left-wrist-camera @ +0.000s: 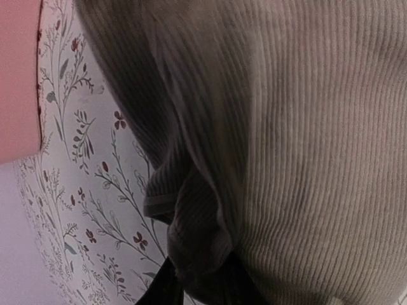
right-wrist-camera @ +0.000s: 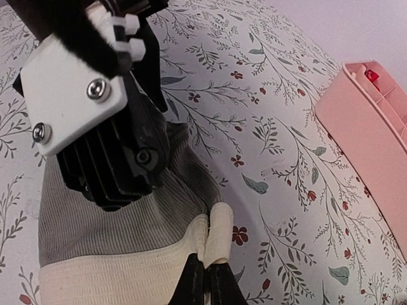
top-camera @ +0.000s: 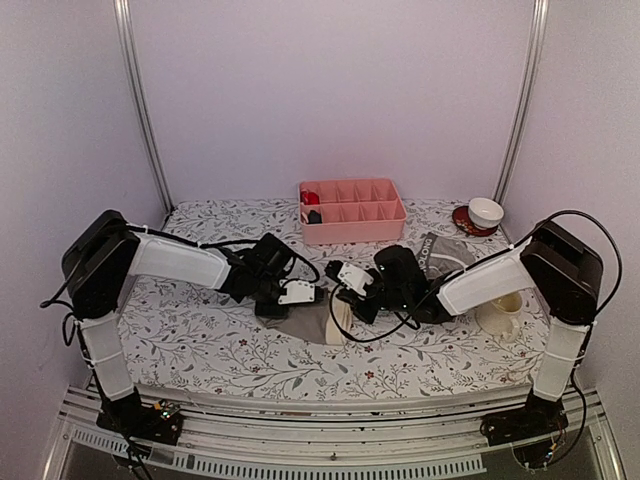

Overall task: Roll the underwear
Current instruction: Turn over the underwear at the center of the board.

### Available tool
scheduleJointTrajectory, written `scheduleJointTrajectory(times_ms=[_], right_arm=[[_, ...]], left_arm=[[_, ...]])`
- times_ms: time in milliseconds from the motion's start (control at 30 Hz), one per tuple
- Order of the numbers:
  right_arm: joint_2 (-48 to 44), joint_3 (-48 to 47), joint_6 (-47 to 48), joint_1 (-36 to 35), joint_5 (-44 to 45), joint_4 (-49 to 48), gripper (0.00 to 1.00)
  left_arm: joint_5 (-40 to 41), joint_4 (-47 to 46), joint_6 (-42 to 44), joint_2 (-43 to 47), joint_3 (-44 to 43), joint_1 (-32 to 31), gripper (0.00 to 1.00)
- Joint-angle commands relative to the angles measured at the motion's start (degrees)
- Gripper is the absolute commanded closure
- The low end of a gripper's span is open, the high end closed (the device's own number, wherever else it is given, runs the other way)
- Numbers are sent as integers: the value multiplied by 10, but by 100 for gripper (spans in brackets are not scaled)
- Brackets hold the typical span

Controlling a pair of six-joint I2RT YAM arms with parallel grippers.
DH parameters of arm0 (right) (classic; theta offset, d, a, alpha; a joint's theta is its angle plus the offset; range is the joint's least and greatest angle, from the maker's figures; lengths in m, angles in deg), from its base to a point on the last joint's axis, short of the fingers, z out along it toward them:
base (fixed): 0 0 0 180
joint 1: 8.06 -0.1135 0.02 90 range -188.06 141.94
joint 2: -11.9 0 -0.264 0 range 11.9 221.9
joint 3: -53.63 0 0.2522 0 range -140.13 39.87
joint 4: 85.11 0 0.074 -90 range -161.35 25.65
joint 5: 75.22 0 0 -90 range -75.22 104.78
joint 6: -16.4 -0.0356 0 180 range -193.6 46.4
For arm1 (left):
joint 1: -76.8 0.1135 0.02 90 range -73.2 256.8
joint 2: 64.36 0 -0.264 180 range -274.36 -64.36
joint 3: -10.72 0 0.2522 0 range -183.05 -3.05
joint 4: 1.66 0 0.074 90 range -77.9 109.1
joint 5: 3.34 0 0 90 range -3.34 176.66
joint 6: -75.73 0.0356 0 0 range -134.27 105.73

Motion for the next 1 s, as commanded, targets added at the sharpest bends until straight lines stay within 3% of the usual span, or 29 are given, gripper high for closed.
scheduleJointTrajectory(times_ms=[0, 67, 100, 167, 267, 600, 700, 767, 867, 967], right_arm=[[39, -20, 2, 12, 29, 18, 98], [48, -23, 1, 18, 46, 21, 98], [50, -24, 0, 19, 56, 21, 98], [50, -24, -6, 25, 63, 21, 98], [51, -30, -29, 31, 90, 31, 98], [40, -52, -157, 39, 156, 142, 98], [40, -56, -186, 40, 177, 178, 98], [39, -57, -199, 42, 183, 191, 98], [38, -60, -213, 45, 200, 207, 98], [33, -60, -237, 48, 212, 219, 98]], left_arm=[[40, -62, -17, -22, -29, 5, 70], [69, -104, -23, -28, -26, 5, 69], [87, -128, -25, -30, -21, 5, 61], [116, -166, -32, -27, -12, 7, 29], [145, -213, -40, 5, 13, 13, 3], [96, -286, -79, 152, 136, 71, 2], [93, -299, -108, 155, 131, 108, 2], [49, -280, -96, 152, 134, 116, 2], [-26, -251, -69, 145, 149, 107, 6], [-42, -249, -74, 132, 148, 91, 11]])
